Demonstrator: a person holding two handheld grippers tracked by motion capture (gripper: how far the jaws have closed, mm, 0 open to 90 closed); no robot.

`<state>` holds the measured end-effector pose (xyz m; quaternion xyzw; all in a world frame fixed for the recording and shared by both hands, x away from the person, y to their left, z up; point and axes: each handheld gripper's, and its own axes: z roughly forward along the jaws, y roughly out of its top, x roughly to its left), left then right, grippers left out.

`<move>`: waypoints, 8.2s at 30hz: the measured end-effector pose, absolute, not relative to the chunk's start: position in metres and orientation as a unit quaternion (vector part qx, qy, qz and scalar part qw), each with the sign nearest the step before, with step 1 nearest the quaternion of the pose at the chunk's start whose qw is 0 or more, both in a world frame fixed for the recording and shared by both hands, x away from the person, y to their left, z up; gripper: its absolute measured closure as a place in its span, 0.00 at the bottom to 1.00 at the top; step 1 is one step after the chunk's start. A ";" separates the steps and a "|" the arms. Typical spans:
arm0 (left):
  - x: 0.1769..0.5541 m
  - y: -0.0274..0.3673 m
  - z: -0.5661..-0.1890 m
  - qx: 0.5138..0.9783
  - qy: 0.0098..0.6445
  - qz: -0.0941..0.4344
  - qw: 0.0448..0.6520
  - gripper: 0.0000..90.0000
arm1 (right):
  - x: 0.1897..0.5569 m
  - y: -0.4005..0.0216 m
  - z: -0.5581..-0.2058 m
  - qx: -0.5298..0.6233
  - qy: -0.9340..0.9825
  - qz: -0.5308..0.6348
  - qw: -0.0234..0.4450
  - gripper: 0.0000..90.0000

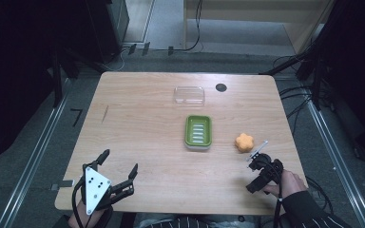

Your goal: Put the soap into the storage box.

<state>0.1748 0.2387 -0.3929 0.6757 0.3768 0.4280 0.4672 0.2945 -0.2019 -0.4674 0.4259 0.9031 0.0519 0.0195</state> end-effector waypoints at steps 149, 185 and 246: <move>0.168 0.242 -0.393 0.677 0.375 0.436 0.459 0.14 | 0.401 -0.190 -0.455 0.494 0.861 0.107 0.050 0.45; 0.166 0.244 -0.393 0.672 0.382 0.439 0.458 0.14 | 0.390 -0.157 -0.432 0.435 0.888 0.135 0.060 0.45; 0.166 0.245 -0.393 0.674 0.383 0.438 0.456 0.14 | 0.420 -0.081 -0.405 0.363 0.915 0.157 0.076 0.45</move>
